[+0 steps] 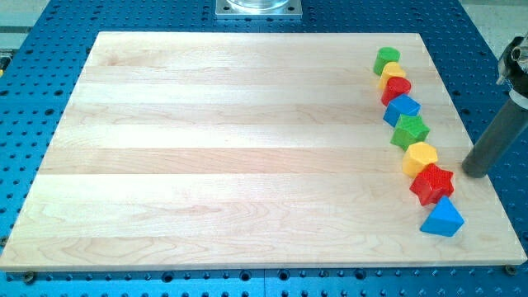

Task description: Move the hexagon parallel to the blue triangle

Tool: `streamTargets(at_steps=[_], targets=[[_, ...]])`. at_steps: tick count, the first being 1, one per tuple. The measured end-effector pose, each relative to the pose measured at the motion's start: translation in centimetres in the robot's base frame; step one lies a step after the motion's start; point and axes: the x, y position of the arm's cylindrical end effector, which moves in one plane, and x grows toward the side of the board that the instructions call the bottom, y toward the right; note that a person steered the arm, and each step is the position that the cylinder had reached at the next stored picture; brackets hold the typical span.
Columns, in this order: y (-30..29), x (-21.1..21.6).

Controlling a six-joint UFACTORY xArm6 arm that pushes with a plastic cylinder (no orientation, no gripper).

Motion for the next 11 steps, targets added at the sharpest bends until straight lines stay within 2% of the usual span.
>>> streamTargets(at_steps=[2,3,5,11], targets=[[-4.6,-2.7],[-7.3,-2.1],[-11.7,3.5],[-21.6,4.0]])
